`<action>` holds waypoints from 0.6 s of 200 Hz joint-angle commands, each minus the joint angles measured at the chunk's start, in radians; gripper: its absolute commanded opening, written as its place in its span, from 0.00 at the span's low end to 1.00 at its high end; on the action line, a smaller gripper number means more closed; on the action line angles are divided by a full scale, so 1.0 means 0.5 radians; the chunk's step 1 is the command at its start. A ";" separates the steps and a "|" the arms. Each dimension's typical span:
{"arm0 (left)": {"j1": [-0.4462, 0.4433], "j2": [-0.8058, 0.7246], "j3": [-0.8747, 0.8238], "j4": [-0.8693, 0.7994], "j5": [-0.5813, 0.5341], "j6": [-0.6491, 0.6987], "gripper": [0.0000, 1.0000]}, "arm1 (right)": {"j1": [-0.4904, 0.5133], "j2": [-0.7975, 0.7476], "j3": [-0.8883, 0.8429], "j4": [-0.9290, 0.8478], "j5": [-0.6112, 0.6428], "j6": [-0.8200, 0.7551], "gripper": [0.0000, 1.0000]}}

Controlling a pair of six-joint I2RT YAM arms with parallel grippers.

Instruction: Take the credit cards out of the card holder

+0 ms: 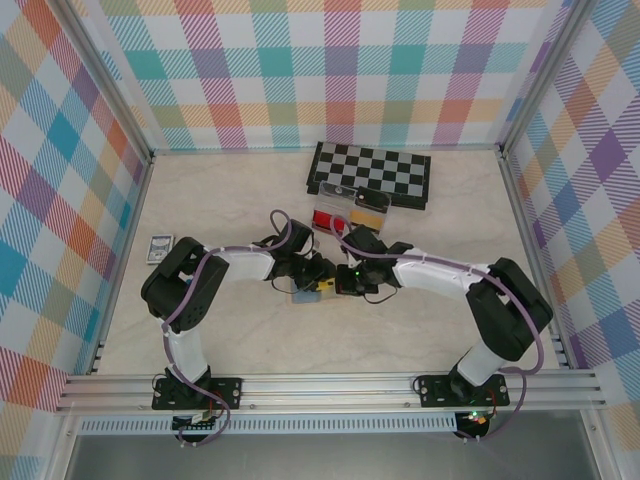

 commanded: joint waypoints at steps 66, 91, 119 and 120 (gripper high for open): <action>-0.018 -0.030 0.041 -0.223 -0.076 0.031 0.03 | -0.005 0.234 0.218 -0.105 0.208 0.044 0.01; -0.018 -0.244 0.096 -0.489 -0.205 0.119 0.00 | -0.011 0.319 0.293 -0.162 0.238 0.049 0.01; -0.007 -0.447 0.123 -0.798 -0.379 0.218 0.02 | -0.014 0.395 0.296 -0.132 0.163 0.068 0.01; -0.005 -0.451 0.121 -0.804 -0.382 0.219 0.02 | -0.014 0.398 0.296 -0.133 0.161 0.068 0.01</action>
